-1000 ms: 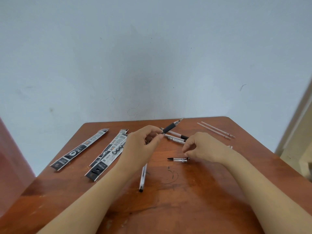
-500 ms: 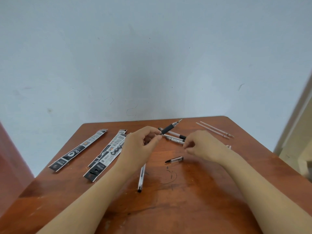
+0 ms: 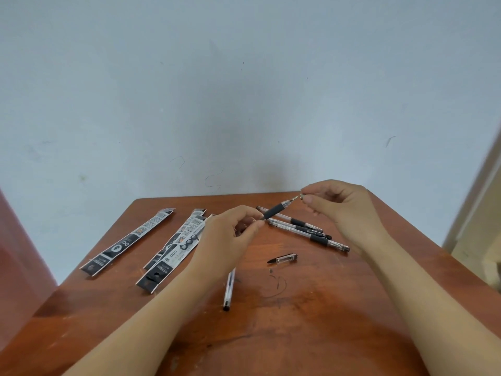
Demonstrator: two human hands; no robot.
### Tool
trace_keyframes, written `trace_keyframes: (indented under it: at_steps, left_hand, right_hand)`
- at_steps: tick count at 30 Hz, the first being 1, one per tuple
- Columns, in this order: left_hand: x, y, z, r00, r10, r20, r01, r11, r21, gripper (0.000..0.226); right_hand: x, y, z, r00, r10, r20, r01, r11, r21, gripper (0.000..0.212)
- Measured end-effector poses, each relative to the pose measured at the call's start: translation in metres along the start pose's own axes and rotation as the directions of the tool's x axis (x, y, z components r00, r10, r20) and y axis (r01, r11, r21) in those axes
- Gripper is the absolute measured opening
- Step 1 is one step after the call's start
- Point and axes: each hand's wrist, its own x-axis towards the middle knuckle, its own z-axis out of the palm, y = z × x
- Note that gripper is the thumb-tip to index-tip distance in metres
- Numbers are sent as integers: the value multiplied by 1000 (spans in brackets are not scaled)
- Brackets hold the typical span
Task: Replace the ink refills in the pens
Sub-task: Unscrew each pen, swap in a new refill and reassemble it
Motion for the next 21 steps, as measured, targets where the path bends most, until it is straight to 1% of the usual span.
trace_keyframes:
  at_steps: [5,8,10,15,21]
  left_hand:
    - [-1,1,0,1000,9,-2,-9,1000,13,20]
    - [0,0,1,1000,24,-1,-24,999,44,15]
    - [0,-1,1,999,37,-5,-37,997,68,15]
    - [1,-3,1,999,36,-4,-36,994,101,15]
    - [1,-6,1,999,47,-12,-46,993,105,14]
  right_hand:
    - [-1,1,0,999,16,42,-16,1000,-1,22]
    - [-2,1,1,997,8,76,-3,997,-73,26]
    - [-2,1,1,996,9,92,2,993,-116,27]
    - [-1,3,0,993,40,112,-22,988,-154,31]
    - [-2,0,-1,982,77,170,-40,978,-206,22]
